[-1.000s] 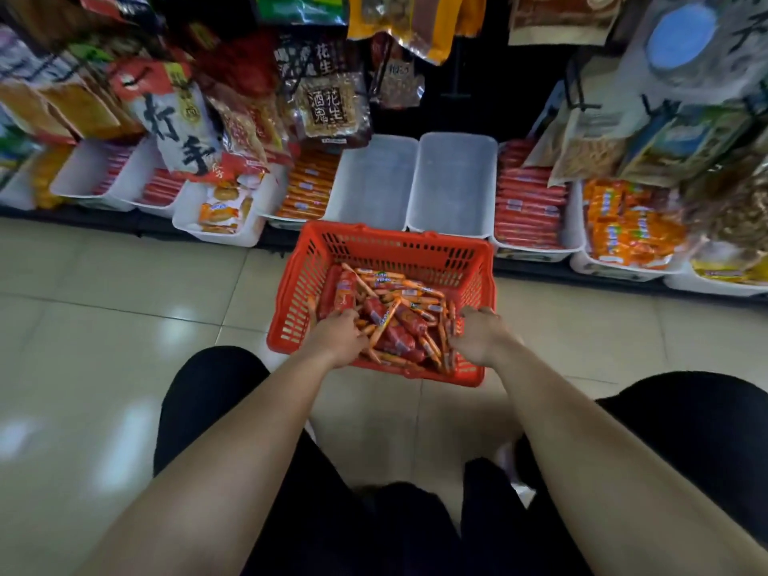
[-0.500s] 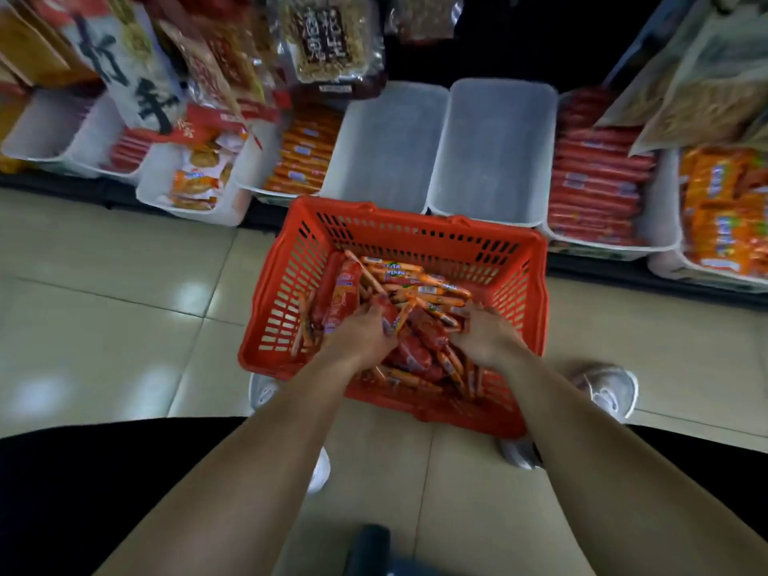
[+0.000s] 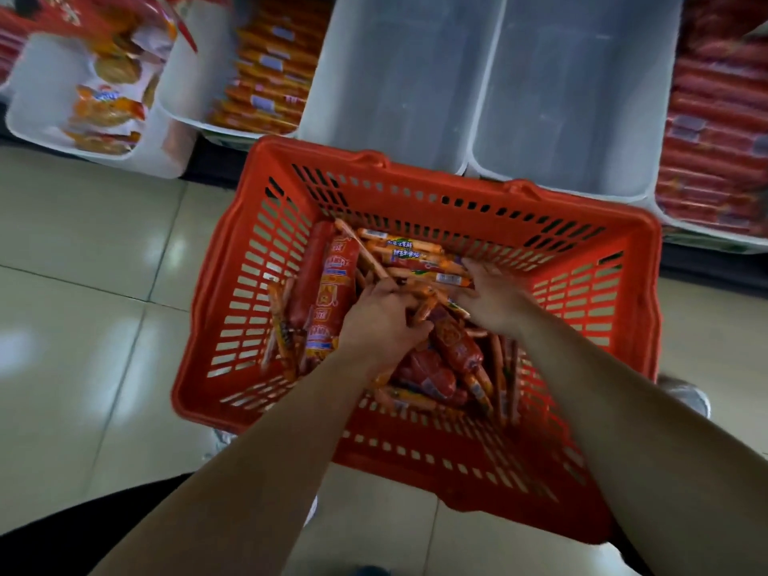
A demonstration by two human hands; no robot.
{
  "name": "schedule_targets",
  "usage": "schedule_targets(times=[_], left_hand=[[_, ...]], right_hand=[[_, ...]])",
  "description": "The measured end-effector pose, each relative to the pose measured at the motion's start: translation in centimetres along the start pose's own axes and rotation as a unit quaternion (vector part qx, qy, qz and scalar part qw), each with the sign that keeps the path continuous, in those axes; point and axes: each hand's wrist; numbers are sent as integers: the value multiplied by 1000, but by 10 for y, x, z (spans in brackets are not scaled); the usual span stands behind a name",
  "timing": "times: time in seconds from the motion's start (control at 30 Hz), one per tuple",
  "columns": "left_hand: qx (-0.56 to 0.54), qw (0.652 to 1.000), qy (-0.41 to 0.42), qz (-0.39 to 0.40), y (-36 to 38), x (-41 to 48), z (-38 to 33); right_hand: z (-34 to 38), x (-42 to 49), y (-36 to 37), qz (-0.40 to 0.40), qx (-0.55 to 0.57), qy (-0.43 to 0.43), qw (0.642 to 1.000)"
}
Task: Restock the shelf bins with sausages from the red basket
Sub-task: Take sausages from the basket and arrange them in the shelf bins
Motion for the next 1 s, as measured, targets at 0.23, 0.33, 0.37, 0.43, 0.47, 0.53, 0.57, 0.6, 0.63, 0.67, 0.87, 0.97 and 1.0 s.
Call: schedule_targets(times=[0.23, 0.33, 0.37, 0.43, 0.47, 0.53, 0.57, 0.6, 0.63, 0.67, 0.87, 0.97, 1.0], left_hand=[[-104, 986, -11, -130, -12, 5, 0], [-86, 987, -38, -132, -12, 12, 0], [-83, 988, -46, -124, -11, 14, -1], [-81, 990, -45, -110, -7, 17, -3], [-72, 992, -43, -99, -6, 19, -5], [-30, 996, -41, -74, -3, 23, -7], [-6, 997, -40, -64, -2, 26, -7], [11, 998, -39, -57, -1, 29, -7], [20, 998, -38, -51, 0, 32, -7], [20, 998, -35, -46, 1, 35, -6], [-36, 998, 14, -50, 9, 49, 4], [-72, 997, 22, -37, 7, 52, 2], [-87, 995, 24, -39, 5, 52, -1]], right_hand=[[0, -6, -4, 40, -115, 14, 992], [-1, -11, -1, 43, -103, -1, 994], [-2, -11, 1, 38, -84, -3, 996], [-2, -11, 5, 33, -52, 0, 998], [-2, -11, 7, 37, -44, 2, 998], [-2, -9, 10, 42, -41, 8, 998], [-2, -8, 11, 41, -34, 10, 999], [-2, -9, 12, 41, -24, 15, 999], [-3, -9, 13, 46, -14, 17, 999], [-3, -10, 12, 58, -7, 20, 998], [-2, -14, 8, 82, 34, -2, 996], [-5, -14, 8, 82, 92, -1, 992], [-4, -15, 7, 75, 114, 3, 991]])
Point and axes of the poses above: each hand's wrist, its own x-axis towards the middle knuckle, its own y-axis out of the palm, z = x × y, and after that the axes turned 4 degrees about -x, right-handed
